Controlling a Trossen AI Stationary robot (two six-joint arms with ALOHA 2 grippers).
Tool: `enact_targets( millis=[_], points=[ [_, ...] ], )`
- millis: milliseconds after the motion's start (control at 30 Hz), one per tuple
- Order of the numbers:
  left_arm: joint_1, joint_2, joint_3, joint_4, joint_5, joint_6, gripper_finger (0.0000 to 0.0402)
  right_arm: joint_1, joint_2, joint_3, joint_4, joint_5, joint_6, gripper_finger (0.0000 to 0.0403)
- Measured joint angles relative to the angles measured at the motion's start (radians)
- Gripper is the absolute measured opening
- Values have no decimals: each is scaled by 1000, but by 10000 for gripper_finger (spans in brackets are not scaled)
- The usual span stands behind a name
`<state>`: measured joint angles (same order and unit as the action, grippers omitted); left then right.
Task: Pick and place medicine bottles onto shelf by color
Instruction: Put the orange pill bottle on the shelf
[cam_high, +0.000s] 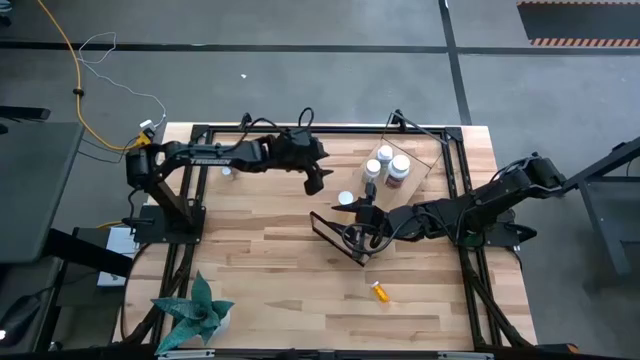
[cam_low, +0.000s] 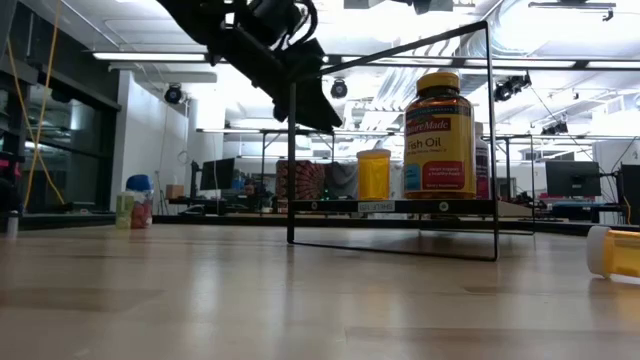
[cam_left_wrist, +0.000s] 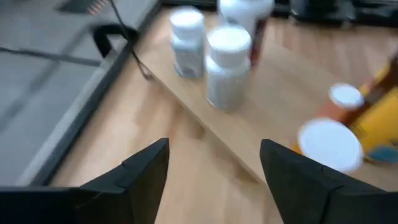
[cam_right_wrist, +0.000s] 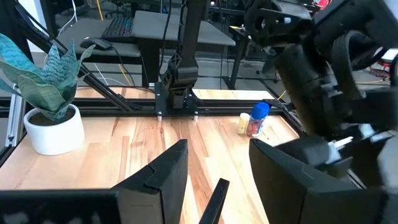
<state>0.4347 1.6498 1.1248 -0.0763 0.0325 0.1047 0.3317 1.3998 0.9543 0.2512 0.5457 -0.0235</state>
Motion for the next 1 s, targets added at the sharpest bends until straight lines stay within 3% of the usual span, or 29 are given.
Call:
enact_targets(
  millis=[167,367,467,1000],
  points=[
    [16,66,0,30,45,-43,185,0,0,0,5,0,0,165],
    [17,202,0,207,105,-79,68,0,0,0,8,0,-1,165],
    [16,232,0,212,117,-101,13,0,0,0,7,0,-1,165],
    [-61,239,0,208,176,-130,0,0,0,0,7,0,0,165]
  ],
)
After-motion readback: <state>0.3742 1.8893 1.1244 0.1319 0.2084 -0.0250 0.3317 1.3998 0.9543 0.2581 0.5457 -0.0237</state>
